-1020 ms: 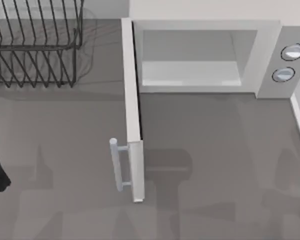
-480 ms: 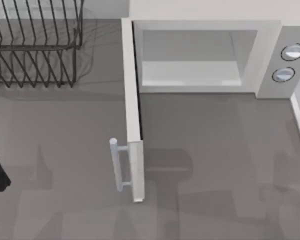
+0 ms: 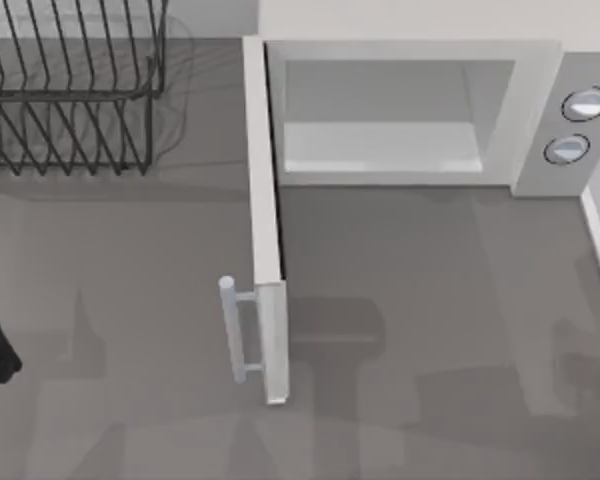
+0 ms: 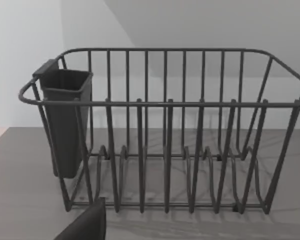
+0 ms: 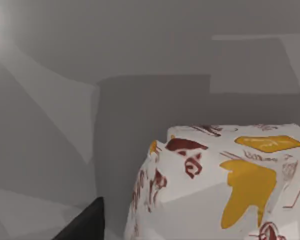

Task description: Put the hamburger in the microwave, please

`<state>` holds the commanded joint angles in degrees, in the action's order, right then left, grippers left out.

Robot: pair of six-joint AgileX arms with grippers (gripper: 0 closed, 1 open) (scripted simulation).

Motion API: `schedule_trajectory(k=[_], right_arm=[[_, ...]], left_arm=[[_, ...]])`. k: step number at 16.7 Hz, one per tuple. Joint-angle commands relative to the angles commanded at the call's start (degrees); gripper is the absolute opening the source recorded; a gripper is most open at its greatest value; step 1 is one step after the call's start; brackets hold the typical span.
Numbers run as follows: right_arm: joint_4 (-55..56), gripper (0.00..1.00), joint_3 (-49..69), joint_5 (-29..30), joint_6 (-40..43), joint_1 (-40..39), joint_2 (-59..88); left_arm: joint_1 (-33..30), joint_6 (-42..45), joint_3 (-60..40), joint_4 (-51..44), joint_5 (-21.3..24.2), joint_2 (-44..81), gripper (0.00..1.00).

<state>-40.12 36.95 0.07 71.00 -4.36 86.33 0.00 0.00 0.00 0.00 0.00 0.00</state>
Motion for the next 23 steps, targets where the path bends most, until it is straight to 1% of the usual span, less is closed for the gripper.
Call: schedule_trajectory(k=[3, 8, 21, 22, 23], right_arm=[[5.77, 1.0, -3.07, 0.0, -0.07, -0.1, 3.22], [6.62, 1.0, -3.57, 0.0, -0.05, -0.11, 3.8], [6.62, 0.02, -3.57, 0.0, -0.05, -0.11, 3.8], [6.62, 0.0, -3.57, 0.0, -0.05, -0.11, 3.8], [6.62, 0.0, -3.57, 0.0, -0.05, -0.11, 3.8]], left_arm=[[0.0, 0.0, 0.0, 0.0, 0.0, 0.0, 1.0], [0.0, 0.0, 0.0, 0.0, 0.0, 0.0, 1.0], [0.0, 0.0, 0.0, 0.0, 0.0, 0.0, 1.0], [0.0, 0.0, 0.0, 0.0, 0.0, 0.0, 1.0], [0.0, 0.0, 0.0, 0.0, 0.0, 0.0, 1.0]])
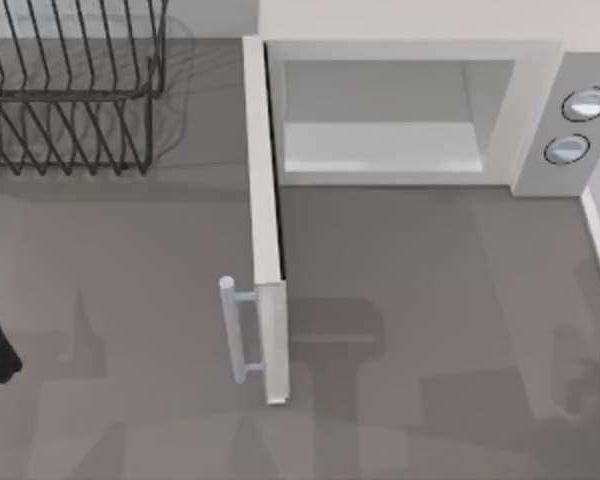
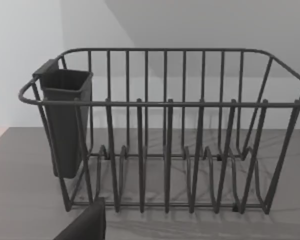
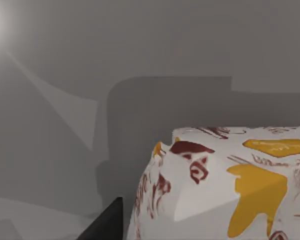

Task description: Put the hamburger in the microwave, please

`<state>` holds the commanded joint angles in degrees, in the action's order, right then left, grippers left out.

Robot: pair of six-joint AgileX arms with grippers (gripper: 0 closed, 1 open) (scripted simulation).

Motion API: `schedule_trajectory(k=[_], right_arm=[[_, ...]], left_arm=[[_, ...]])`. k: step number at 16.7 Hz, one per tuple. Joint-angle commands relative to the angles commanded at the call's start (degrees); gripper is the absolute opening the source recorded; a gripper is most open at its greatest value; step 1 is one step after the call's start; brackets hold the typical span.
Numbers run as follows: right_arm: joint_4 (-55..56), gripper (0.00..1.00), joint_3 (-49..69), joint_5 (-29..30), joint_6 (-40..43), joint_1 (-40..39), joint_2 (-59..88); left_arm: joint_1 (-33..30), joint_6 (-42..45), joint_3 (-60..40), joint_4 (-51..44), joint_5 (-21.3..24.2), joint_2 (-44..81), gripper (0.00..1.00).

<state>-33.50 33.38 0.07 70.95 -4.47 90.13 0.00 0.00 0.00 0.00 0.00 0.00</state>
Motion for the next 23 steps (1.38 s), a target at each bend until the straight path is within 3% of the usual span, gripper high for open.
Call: schedule_trajectory(k=[6, 7, 11, 17, 23], right_arm=[[0.0, 0.0, 0.0, 0.0, 0.0, 0.0, 0.0], [-6.31, 0.0, 2.72, 0.0, -1.34, -0.04, -3.99], [-10.56, 0.0, 6.07, 0.01, -0.98, 0.07, -5.49], [-28.9, 0.0, 16.17, 0.01, -0.64, 0.17, -11.53], [-32.89, 0.0, 19.27, 0.02, -0.91, 0.24, -14.02]], left_arm=[[0.0, 0.0, 0.0, 0.0, 0.0, 0.0, 1.0], [0.0, 0.0, 0.0, 0.0, 0.0, 0.0, 1.0], [0.0, 0.0, 0.0, 0.0, 0.0, 0.0, 1.0], [0.0, 0.0, 0.0, 0.0, 0.0, 0.0, 1.0], [0.0, 0.0, 0.0, 0.0, 0.0, 0.0, 1.0]])
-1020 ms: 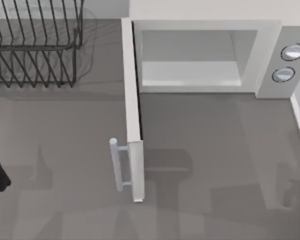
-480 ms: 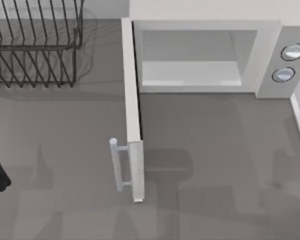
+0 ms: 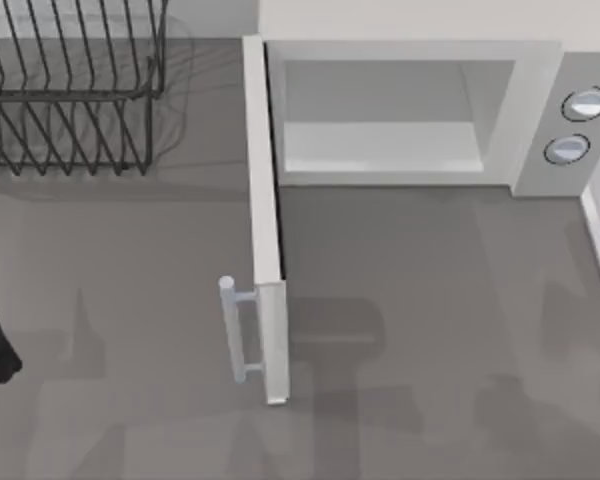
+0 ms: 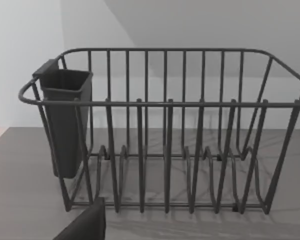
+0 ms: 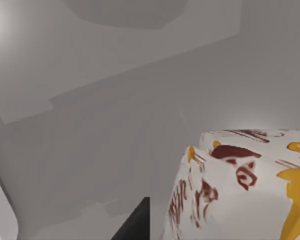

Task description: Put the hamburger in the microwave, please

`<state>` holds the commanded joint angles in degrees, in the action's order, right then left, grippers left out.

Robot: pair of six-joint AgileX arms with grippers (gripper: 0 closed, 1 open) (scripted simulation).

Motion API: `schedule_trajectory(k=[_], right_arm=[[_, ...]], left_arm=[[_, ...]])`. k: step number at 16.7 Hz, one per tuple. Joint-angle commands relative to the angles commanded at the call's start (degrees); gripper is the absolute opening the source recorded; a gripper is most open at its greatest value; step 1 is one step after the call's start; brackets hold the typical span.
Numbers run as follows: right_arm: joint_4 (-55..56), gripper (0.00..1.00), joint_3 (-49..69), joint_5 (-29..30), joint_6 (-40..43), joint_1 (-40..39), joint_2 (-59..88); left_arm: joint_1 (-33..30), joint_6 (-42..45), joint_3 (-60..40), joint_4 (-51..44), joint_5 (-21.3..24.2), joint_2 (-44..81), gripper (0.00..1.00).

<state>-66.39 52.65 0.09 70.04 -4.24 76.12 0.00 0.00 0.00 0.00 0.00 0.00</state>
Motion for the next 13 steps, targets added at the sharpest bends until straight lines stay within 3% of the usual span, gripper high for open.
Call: schedule_trajectory(k=[6, 13], right_arm=[[5.83, 0.0, 2.03, 2.45, -4.83, -2.53, 4.29], [34.7, 0.0, 8.79, 12.81, -28.49, -12.14, 22.45]], left_arm=[[0.0, 0.0, 0.0, 0.0, 0.0, 0.0, 1.0], [0.0, 0.0, 0.0, 0.0, 0.0, 0.0, 1.0]])
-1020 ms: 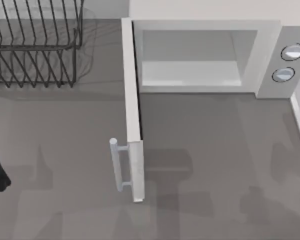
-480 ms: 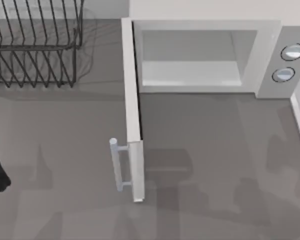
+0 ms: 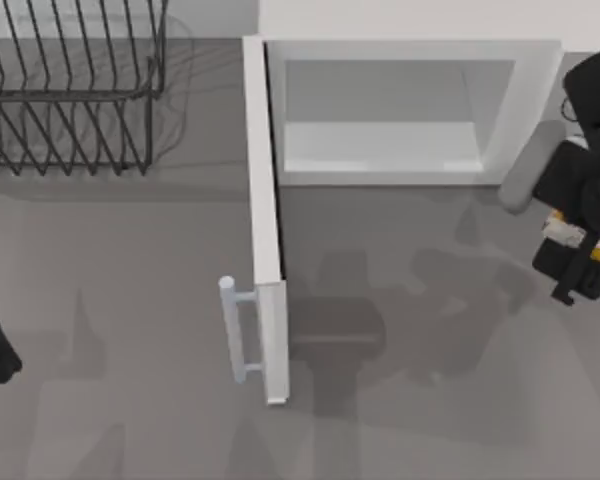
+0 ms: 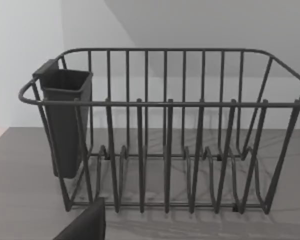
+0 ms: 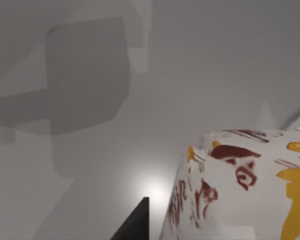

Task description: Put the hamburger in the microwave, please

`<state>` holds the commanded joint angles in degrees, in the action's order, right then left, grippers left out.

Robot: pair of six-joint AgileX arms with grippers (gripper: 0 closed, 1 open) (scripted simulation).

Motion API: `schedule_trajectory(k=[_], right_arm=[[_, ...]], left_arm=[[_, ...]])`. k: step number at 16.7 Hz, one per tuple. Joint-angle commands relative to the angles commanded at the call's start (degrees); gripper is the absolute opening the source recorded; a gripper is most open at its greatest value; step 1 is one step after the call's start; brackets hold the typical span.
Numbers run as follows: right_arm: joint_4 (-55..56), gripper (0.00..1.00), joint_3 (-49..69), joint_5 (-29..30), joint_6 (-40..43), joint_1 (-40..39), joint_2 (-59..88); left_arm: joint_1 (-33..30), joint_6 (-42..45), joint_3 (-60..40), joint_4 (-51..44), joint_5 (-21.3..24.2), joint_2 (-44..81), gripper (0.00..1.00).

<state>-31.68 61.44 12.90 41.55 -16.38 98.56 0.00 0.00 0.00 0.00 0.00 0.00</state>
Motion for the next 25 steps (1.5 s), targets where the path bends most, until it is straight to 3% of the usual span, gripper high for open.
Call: schedule_trajectory(k=[8, 13, 21, 25], right_arm=[[45.37, 0.0, 5.21, 13.76, -37.06, -12.97, 22.1], [63.07, 0.0, 7.21, 20.4, -53.42, -18.23, 29.74], [66.28, 0.0, 8.01, 21.83, -56.73, -19.03, 30.55], [63.78, 0.0, 14.45, 20.82, -56.1, -17.72, 35.3]], left_arm=[[0.0, 0.0, 0.0, 0.0, 0.0, 0.0, 1.0], [0.0, 0.0, 0.0, 0.0, 0.0, 0.0, 1.0], [0.0, 0.0, 0.0, 0.0, 0.0, 0.0, 1.0], [0.0, 0.0, 0.0, 0.0, 0.0, 0.0, 1.0]])
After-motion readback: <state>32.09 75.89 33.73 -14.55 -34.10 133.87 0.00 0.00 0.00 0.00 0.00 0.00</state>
